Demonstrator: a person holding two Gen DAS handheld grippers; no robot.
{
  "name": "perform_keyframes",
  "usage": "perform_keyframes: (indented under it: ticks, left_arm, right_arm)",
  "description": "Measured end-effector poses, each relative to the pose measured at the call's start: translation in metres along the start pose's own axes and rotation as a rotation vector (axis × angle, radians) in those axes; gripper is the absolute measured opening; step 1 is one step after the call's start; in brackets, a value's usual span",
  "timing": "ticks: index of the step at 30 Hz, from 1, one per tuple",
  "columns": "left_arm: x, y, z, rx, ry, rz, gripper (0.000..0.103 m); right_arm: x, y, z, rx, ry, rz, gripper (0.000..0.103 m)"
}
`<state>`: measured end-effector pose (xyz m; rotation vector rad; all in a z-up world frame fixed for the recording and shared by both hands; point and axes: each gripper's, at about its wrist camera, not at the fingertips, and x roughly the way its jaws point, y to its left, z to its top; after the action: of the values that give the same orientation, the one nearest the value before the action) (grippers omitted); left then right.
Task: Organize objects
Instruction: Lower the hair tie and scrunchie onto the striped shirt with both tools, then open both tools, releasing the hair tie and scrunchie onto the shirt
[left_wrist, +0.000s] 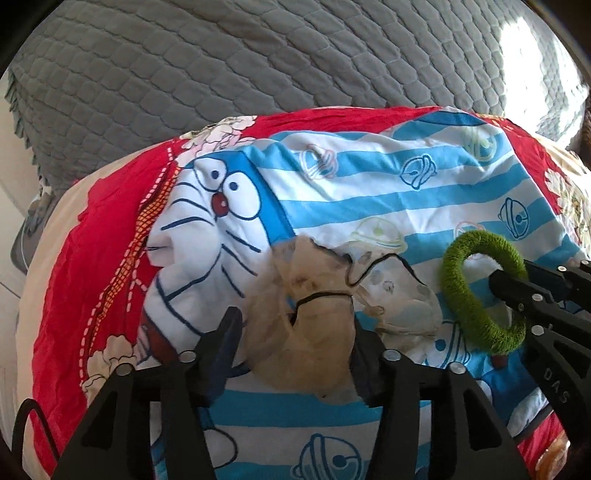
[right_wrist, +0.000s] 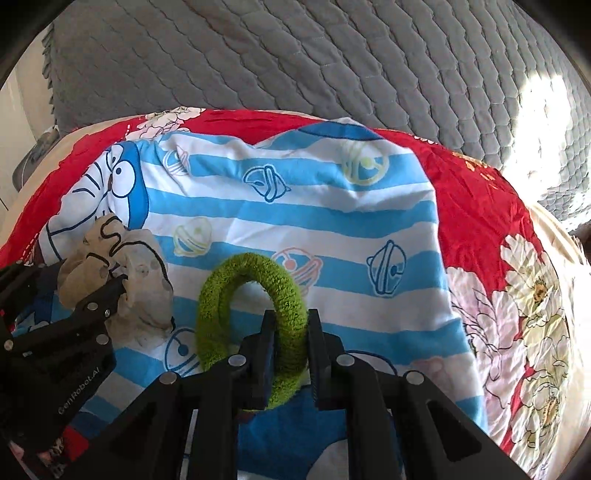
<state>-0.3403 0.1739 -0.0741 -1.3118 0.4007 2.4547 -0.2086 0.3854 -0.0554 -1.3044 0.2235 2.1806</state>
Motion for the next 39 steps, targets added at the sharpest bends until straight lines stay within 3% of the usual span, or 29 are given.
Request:
perform_keyframes:
  ticks: [5,7,10,28,39]
  left_arm:
    - [-0.003,0.003,-0.002,-0.001,0.013,-0.002,0.065]
    - [-0.005,0.004,-0.002,-0.004,0.015,-0.004,0.066]
    - [-0.01,0.006,-0.002,-0.011,0.018,-0.014,0.066]
    - [-0.039,0.02,0.0,-0.088,0.013,-0.14,0.075]
    - [-0.059,0.019,-0.002,-0.067,-0.007,-0.09,0.075]
  right_arm:
    - [-0.006,-0.004,-0.001,0.005,-0.002,-0.007,0.027]
    - [-0.008,-0.005,-0.001,0.008,0.0,-0.011,0.036]
    - [-0.014,-0.005,-0.002,0.001,-0.007,-0.022,0.039]
    - [-0.043,-0.006,-0.002,-0.004,-0.044,-0.03,0.042]
    - [-0.063,-0.001,-0.002,-0.017,-0.068,-0.024,0.042]
